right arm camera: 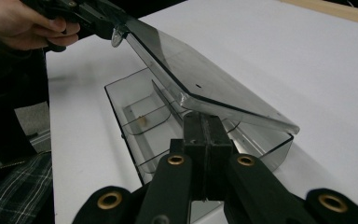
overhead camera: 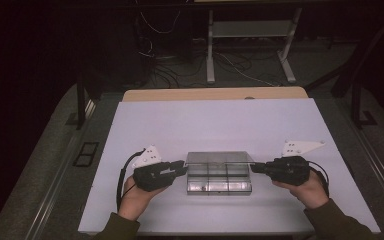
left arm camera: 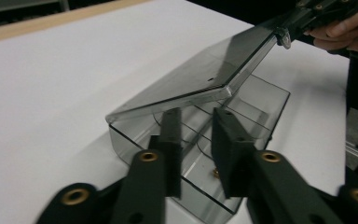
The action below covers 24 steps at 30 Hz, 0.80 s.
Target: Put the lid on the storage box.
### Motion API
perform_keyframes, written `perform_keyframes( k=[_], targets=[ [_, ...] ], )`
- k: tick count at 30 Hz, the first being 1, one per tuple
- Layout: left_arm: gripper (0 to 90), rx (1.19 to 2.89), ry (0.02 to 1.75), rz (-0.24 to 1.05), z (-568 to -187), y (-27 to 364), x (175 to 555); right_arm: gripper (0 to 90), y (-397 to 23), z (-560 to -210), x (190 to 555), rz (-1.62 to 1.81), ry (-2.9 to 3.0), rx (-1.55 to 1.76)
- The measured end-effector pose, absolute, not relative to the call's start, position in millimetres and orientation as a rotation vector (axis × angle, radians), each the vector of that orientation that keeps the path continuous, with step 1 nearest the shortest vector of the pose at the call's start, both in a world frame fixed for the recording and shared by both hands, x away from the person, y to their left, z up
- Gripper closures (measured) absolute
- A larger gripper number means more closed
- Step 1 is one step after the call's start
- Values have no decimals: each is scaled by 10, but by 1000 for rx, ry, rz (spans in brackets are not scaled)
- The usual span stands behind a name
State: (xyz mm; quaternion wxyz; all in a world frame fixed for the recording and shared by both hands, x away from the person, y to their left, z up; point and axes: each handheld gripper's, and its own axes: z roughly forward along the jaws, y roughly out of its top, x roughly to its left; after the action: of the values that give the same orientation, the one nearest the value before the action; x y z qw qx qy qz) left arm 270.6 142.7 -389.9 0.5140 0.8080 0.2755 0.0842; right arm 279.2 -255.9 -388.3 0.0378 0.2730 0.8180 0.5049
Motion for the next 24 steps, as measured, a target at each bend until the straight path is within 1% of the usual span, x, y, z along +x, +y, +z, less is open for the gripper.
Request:
perform_keyframes(
  k=[4,7,24],
  targets=[
    [837,1964,664,153,-3945,1409,2702,893,-2550,-3921,2775,1543,2522,841],
    [868,1974,658,144,-3969,1395,2705,893,-2536,-3951,2770,1534,2532,840],
    [877,2030,651,112,-4082,1383,2756,893,-2491,-4098,2801,1455,2598,843]
  ],
)
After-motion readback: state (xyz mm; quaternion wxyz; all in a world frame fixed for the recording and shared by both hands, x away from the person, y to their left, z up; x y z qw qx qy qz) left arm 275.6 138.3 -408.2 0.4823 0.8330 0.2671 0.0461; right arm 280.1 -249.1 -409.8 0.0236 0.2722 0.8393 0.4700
